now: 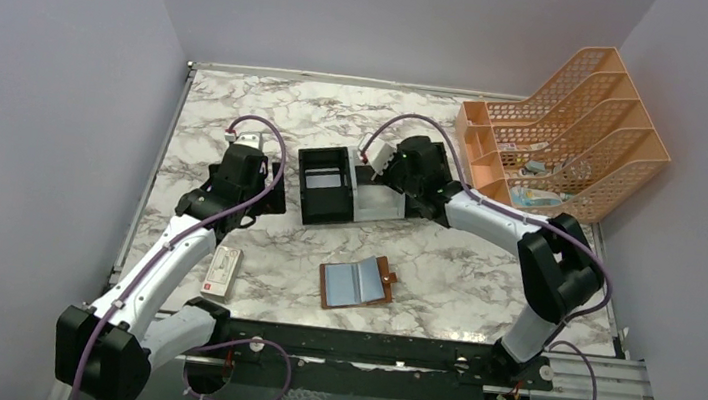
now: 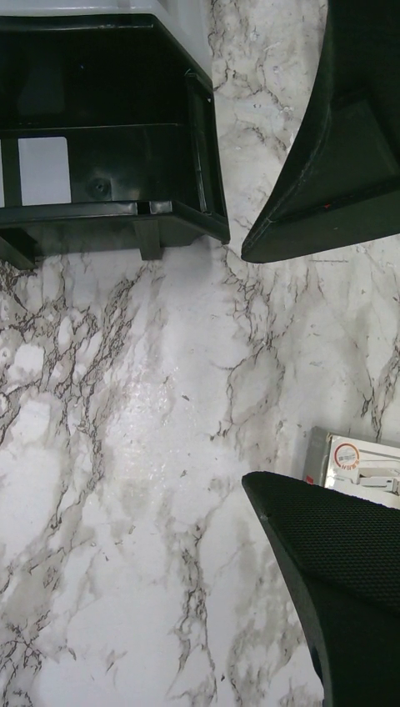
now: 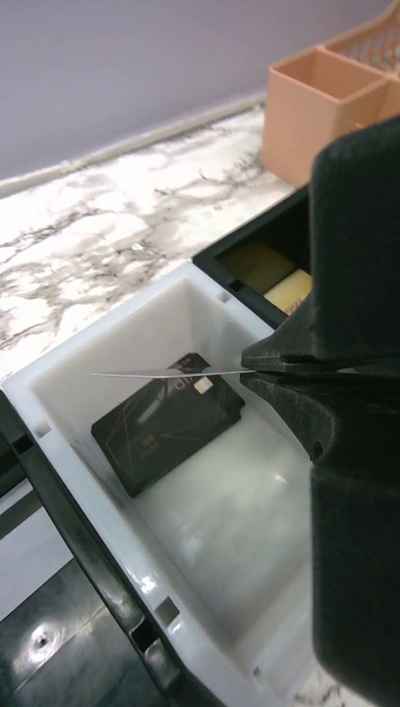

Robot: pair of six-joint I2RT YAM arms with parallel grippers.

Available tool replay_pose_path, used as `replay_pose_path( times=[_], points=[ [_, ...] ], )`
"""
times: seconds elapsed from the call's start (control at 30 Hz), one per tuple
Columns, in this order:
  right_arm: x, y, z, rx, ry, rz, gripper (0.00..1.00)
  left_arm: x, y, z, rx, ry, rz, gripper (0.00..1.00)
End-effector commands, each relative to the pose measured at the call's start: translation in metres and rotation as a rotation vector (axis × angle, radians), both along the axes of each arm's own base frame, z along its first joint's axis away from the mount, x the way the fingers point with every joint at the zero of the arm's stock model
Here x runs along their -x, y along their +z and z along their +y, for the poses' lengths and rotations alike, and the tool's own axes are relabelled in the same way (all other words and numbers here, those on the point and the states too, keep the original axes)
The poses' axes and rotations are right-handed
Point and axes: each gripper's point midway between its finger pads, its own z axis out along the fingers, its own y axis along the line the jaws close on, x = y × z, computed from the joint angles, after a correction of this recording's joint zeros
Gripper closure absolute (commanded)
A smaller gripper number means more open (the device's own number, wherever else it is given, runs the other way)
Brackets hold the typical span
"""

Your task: Take the credit cards out of the card holder

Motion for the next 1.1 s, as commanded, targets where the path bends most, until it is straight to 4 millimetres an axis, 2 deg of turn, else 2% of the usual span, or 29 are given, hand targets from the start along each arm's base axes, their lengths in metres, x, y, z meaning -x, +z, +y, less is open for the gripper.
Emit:
replay_pose_path(
  times=[0.0, 0.13, 0.3, 0.4, 0.6, 0.9, 1.07],
  points=[
    [-0.010, -0.007, 0.008, 0.167, 0.158, -0.089, 0.97, 0.000, -0.003, 0.003, -0.020, -0.004, -0.002, 0.01],
    [-0.013, -0.015, 0.009, 0.237, 0.217, -0.124, 0.97, 0.000, -0.003, 0.005, -0.027, -0.001, -0.003, 0.01],
    [-0.019, -0.002, 0.027, 0.205, 0.278, -0.160, 0.96, -0.001, -0.004, 0.004, -0.029, -0.005, 0.002, 0.01],
    [-0.023, -0.004, 0.032, 0.223, 0.303, -0.155, 0.96, -0.001, -0.005, 0.004, -0.028, -0.006, 0.004, 0.01],
    [-0.028, -0.024, 0.035, 0.303, 0.354, -0.126, 0.97, -0.001, -0.004, 0.004, -0.031, -0.010, 0.002, 0.01],
    [-0.026, -0.036, 0.028, 0.351, 0.364, -0.099, 0.97, -0.001, -0.005, 0.003, -0.029, -0.013, 0.006, 0.01],
    [-0.023, -0.030, 0.024, 0.350, 0.361, -0.124, 0.98, 0.000, -0.005, 0.003, -0.026, -0.017, 0.006, 0.01]
  ],
)
